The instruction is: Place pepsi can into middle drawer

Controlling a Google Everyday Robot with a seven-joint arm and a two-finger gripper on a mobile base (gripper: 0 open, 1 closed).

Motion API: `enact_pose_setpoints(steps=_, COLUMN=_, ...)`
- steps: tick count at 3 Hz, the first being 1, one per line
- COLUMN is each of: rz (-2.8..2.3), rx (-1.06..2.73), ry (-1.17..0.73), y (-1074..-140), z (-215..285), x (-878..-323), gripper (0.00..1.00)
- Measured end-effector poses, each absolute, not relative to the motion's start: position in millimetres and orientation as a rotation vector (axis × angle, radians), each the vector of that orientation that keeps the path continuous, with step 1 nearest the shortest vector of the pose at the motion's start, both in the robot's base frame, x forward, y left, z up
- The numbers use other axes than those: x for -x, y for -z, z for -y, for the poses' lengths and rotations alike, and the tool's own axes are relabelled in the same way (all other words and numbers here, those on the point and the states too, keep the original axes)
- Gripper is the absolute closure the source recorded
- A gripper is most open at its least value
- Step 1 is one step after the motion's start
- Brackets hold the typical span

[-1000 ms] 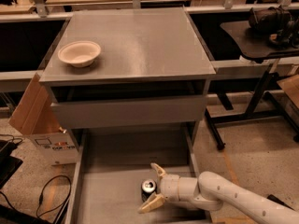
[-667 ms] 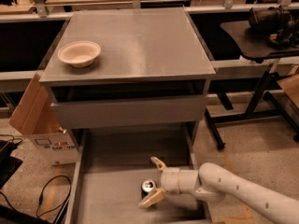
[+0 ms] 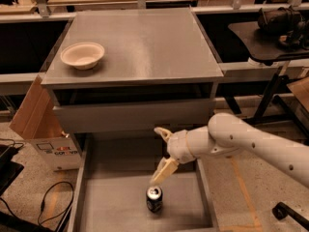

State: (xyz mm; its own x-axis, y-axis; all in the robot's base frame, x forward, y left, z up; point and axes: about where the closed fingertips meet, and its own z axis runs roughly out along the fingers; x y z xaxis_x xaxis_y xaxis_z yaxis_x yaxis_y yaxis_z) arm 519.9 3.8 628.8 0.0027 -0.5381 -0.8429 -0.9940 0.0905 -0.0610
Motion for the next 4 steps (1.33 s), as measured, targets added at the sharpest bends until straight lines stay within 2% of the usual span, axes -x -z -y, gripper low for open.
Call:
enact_pose_setpoints(steps=2, rz=-1.688, rx=1.685, ry=-0.409, y=-769, z=13, x=-526, gripper=0.00)
enact_pose_setpoints(steps=3, rz=-1.685, rx=1.683, ry=-0.307, y=-811, z=12, x=-519, gripper=0.00)
enact_pose_setpoints(steps=4, rz=-1.691, rx=1.698, ry=-0.290, y=-811, z=13, x=-524, gripper=0.00)
